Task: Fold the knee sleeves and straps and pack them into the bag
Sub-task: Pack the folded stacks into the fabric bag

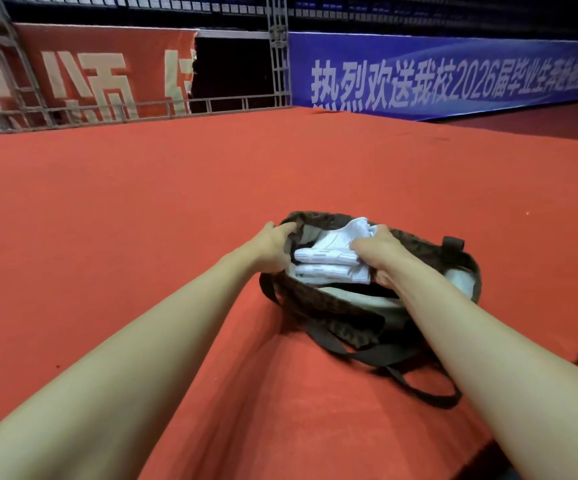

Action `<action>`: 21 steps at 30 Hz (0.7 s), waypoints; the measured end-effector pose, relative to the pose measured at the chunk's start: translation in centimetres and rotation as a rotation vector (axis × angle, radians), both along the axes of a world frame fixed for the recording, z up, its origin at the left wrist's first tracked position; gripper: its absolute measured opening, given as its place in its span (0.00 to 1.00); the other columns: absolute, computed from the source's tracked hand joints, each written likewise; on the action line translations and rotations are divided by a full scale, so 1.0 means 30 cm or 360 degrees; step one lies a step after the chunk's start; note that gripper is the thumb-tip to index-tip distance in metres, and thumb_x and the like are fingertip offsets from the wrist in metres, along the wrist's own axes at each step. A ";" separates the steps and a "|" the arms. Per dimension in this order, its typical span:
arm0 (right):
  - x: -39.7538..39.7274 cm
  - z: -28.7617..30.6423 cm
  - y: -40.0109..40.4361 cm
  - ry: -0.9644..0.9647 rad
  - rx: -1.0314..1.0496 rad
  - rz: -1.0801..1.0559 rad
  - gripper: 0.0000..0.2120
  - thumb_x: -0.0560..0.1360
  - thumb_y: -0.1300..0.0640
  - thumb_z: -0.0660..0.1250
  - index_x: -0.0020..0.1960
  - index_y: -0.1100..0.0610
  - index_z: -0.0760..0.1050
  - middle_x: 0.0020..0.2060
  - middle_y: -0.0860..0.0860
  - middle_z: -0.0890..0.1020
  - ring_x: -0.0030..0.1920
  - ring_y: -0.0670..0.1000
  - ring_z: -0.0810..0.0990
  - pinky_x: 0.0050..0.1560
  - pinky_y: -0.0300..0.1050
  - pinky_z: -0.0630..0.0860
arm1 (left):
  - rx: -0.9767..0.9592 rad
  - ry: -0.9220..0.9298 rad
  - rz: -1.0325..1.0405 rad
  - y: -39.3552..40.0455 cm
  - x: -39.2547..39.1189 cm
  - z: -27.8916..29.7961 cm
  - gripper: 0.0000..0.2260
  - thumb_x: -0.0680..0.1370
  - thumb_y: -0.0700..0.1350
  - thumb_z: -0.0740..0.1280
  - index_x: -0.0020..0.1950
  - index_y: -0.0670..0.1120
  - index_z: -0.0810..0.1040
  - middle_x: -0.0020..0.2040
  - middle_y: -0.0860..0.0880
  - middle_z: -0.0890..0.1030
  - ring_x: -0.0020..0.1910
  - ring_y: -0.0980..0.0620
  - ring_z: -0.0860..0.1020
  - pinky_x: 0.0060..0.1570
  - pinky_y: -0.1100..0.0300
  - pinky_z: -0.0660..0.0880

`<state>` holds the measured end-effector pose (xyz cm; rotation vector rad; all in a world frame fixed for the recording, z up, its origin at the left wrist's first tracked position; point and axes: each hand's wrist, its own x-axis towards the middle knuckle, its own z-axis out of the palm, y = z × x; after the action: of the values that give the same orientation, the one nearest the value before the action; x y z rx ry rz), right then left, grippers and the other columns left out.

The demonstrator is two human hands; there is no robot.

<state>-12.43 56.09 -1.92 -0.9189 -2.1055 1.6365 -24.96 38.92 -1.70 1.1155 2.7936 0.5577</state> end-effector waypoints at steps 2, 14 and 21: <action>-0.020 -0.006 -0.007 0.0128 0.0021 -0.0127 0.17 0.76 0.65 0.60 0.63 0.55 0.67 0.51 0.55 0.77 0.48 0.56 0.79 0.45 0.52 0.81 | 0.0051 0.0011 -0.0059 -0.013 -0.021 0.019 0.15 0.75 0.36 0.62 0.61 0.44 0.74 0.48 0.40 0.76 0.49 0.38 0.76 0.42 0.58 0.68; -0.110 -0.002 -0.061 -0.0818 0.1054 0.0438 0.27 0.88 0.53 0.55 0.81 0.64 0.52 0.77 0.66 0.63 0.73 0.66 0.69 0.68 0.55 0.70 | 0.0161 0.0058 -0.0128 -0.019 0.004 0.043 0.09 0.75 0.36 0.65 0.52 0.45 0.69 0.47 0.42 0.73 0.49 0.44 0.70 0.40 0.60 0.60; -0.142 -0.042 -0.058 -0.0975 0.1540 0.0154 0.23 0.82 0.55 0.61 0.72 0.61 0.59 0.71 0.62 0.72 0.71 0.63 0.72 0.59 0.53 0.70 | 0.0034 0.0100 0.0098 -0.016 0.010 0.019 0.27 0.72 0.61 0.71 0.68 0.53 0.72 0.56 0.47 0.75 0.56 0.42 0.76 0.53 0.49 0.74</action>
<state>-16.70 54.36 -3.19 -1.0072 -2.8826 0.1765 -24.67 38.44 -1.15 1.0729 2.8907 0.5696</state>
